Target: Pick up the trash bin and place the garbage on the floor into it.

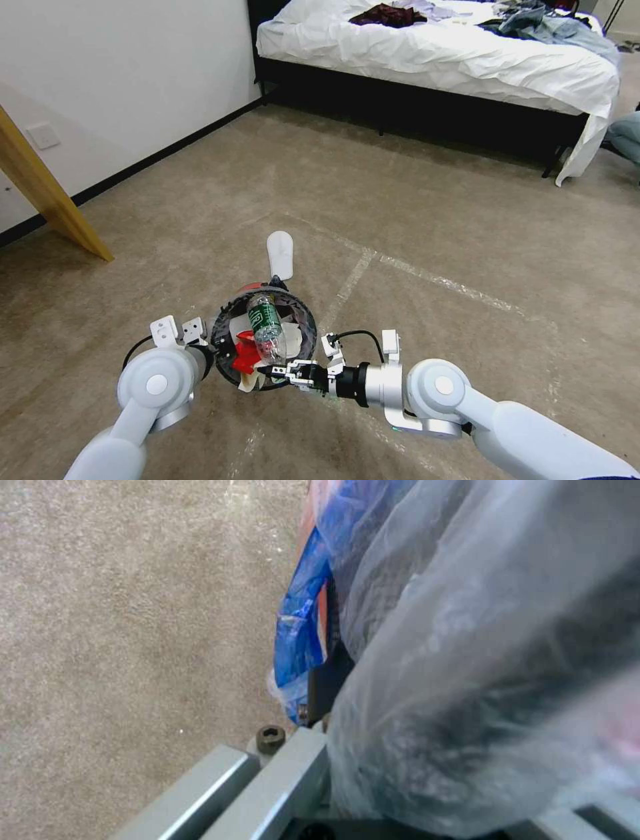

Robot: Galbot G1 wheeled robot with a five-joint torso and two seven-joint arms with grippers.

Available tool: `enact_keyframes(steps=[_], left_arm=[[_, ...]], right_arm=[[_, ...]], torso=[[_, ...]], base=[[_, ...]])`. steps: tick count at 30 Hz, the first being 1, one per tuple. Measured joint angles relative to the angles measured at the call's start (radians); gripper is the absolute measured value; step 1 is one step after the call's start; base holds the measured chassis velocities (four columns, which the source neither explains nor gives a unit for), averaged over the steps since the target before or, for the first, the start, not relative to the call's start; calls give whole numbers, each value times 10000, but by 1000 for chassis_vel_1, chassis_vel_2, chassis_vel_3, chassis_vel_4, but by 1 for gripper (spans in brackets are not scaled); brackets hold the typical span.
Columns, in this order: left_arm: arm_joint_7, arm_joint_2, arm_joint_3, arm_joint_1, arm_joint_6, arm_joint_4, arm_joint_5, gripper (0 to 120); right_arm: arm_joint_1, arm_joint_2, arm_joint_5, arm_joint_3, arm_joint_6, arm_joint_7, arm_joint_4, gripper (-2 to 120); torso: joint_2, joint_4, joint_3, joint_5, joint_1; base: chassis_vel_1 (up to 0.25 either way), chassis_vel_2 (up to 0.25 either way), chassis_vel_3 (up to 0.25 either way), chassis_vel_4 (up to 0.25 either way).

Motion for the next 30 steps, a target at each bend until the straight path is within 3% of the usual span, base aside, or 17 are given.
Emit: enact_keyframes(steps=[4,12,16,20,22,30], left_arm=[[-2,-22,14,25,0,-26,-1,0],[-6,15,17,-22,0,-28,-57,0],[-6,27,21,-82,0,15,-111,0],[-5,29,27,-81,0,45,-114,0],[-2,41,32,-87,0,56,-126,0],[8,42,35,-128,-1,102,-159,0]], right_arm=[[83,84,-44,-50,0,-48,-200,60],[317,228,-50,-159,-5,-85,-480,62],[430,320,-116,-257,-6,-116,-661,77],[481,367,-173,-307,-5,-125,-724,83],[575,393,-193,-345,-2,-157,-783,95],[751,472,-198,-425,5,-194,-943,100]], torso=[[0,0,0,0,0],[0,1,0,0,0],[0,0,0,0,0],[0,0,0,0,0],[0,1,0,-1,0],[0,1,0,0,0]], base=[[0,0,0,0],[0,0,0,0],[0,0,0,0],[0,0,0,0],[0,0,0,0],[0,0,0,0]])
